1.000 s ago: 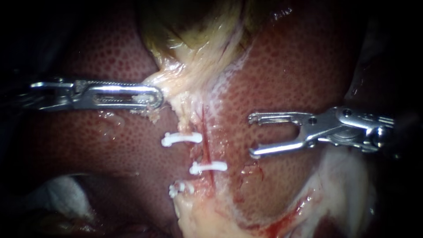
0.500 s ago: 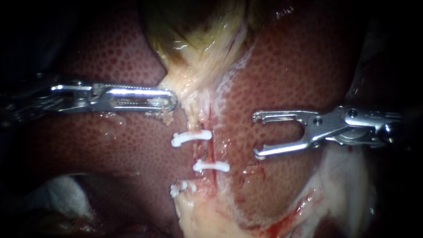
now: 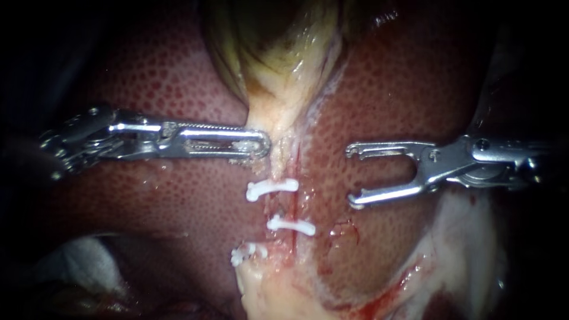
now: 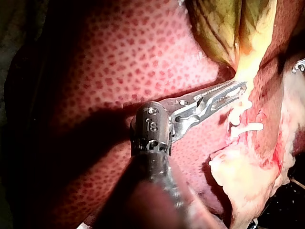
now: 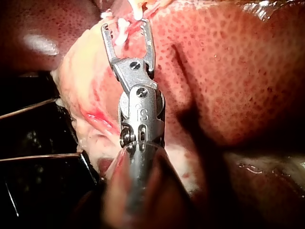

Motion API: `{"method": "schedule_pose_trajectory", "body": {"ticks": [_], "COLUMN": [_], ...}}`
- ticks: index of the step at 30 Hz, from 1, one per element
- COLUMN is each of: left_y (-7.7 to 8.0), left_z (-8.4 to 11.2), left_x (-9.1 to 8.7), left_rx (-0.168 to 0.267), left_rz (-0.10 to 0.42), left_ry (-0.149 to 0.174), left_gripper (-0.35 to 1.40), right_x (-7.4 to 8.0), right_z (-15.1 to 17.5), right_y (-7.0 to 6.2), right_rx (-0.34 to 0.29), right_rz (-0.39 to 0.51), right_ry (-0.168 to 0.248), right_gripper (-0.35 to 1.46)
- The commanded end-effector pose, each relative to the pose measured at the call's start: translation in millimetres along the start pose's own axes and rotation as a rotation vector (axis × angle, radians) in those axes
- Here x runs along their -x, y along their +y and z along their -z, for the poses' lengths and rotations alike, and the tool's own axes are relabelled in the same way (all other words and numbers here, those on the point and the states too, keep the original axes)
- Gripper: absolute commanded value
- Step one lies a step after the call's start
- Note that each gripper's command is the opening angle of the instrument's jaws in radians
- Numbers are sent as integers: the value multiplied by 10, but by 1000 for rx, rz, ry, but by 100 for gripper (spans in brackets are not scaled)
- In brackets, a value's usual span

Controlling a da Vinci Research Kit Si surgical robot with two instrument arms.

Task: Going back first clip right tube

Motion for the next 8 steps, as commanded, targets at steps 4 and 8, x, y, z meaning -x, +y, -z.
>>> {"method": "schedule_pose_trajectory", "body": {"ticks": [4,8], "left_y": [0,0], "left_z": [0,1], "left_x": [-1,0], "left_rx": [1,2], "left_rz": [0,0], "left_ry": [0,-1], "left_gripper": [-35,-35], "right_x": [0,0], "right_z": [1,2], "right_y": [-1,-1], "right_rx": [-2,-2], "right_rz": [11,11], "right_ry": [-1,-1], "right_gripper": [50,50]}}
